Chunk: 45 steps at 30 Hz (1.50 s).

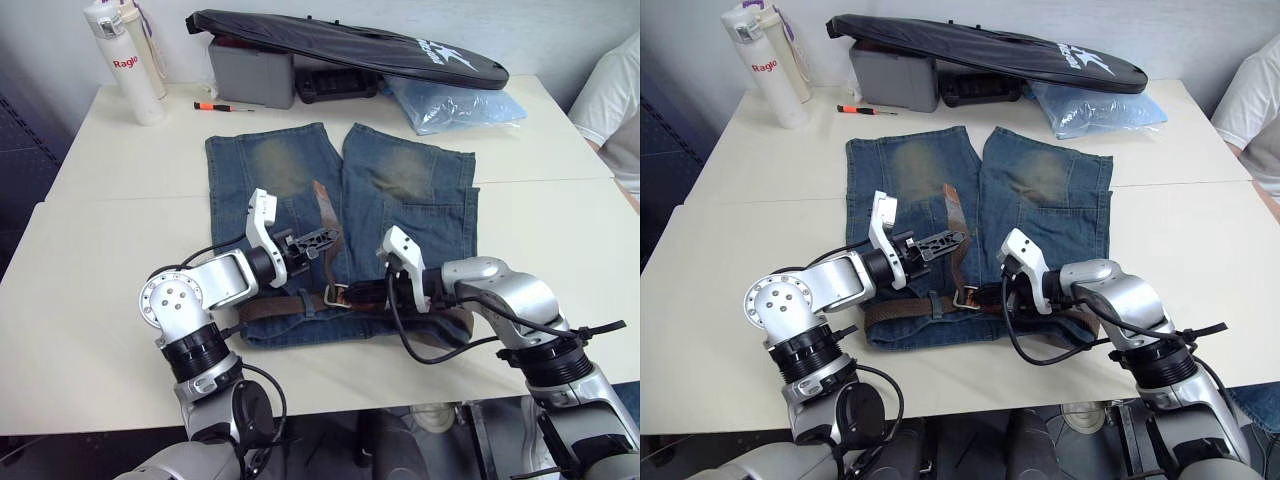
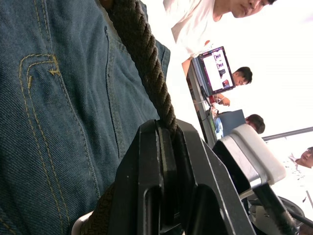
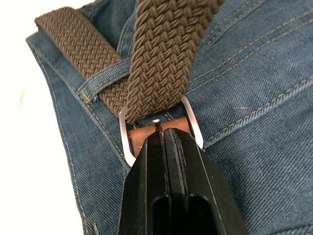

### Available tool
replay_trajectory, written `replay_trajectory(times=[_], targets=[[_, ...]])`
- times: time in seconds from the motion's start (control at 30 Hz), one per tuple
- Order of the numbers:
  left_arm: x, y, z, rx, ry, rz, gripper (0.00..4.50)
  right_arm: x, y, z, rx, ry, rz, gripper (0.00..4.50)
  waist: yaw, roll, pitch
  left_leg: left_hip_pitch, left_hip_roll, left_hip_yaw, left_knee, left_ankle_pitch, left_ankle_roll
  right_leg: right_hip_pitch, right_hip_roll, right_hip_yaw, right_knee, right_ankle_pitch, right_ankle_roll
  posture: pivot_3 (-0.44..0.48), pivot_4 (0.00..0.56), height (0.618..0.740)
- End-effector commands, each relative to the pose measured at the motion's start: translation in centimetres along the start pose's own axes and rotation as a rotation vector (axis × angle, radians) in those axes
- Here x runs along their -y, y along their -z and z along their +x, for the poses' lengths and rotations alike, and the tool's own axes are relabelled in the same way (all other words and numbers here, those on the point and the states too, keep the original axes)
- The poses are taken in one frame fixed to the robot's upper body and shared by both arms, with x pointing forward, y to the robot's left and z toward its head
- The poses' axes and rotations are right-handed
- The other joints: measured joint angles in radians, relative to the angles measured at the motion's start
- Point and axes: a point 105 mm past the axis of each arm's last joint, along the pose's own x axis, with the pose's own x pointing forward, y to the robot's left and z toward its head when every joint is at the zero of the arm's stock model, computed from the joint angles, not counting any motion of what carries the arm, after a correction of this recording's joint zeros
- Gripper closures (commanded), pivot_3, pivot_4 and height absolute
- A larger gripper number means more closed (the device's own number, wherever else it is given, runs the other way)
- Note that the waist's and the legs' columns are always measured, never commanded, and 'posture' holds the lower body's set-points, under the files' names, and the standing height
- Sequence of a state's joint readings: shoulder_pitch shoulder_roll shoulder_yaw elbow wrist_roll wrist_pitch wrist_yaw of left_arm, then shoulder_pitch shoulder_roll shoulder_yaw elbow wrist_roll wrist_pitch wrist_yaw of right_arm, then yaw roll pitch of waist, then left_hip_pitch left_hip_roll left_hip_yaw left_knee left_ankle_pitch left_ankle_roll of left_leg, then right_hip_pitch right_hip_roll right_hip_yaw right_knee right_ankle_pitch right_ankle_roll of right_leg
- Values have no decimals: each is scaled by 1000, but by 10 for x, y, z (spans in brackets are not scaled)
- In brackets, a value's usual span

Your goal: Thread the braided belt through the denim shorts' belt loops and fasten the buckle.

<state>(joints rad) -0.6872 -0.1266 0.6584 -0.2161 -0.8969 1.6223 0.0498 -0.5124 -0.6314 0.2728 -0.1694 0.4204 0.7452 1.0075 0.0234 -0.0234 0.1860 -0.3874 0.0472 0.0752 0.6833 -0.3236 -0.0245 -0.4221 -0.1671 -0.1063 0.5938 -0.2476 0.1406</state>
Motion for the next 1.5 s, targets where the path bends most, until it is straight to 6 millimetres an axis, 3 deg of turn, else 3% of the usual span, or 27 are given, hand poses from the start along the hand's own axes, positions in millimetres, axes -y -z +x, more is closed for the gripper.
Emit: replay_trajectory(times=[0.03, 0.57, 0.9, 1.23, 1.37, 1.5], targets=[[5, -2, -3, 31, 26, 4, 4500, -2, -12, -12, 43, -9, 2, 4463, 2, 0, 0, 0, 0, 0, 0, 0, 0, 0, 0, 0, 0, 0, 0, 0, 150, 740], [2, -3, -8, 54, 7, 2, 4500, -3, -25, 10, 53, -76, 17, 4463, 0, 0, 0, 0, 0, 0, 0, 0, 0, 0, 0, 0, -1, 0, 0, 0, 150, 740], [10, -13, -19, 52, 52, 80, 4500, 6, 5, 26, -30, -92, 68, 4463, -6, 0, 0, 0, 0, 0, -1, 0, 0, 0, 0, 0, 0, 0, 0, 0, 150, 740], [5, -13, -24, 90, 42, 56, 4500, 8, -38, -7, 52, -166, 32, 4463, -3, 0, 0, -1, 0, 0, -1, 0, 0, 0, 0, 0, -1, 0, 0, 0, 150, 740], [10, -12, -28, 108, 99, 57, 4500, 12, -50, -9, 64, -151, 21, 4463, -5, 0, 0, -1, 0, 0, -1, 0, 0, -1, 0, 0, -1, 0, 0, 0, 150, 740], [12, -12, -31, 121, 123, 49, 4500, 13, -48, -3, 53, -144, 27, 4463, -3, 0, 0, -1, 0, 0, -1, 0, 0, -1, 0, 0, -2, 0, 0, 0, 150, 740]])
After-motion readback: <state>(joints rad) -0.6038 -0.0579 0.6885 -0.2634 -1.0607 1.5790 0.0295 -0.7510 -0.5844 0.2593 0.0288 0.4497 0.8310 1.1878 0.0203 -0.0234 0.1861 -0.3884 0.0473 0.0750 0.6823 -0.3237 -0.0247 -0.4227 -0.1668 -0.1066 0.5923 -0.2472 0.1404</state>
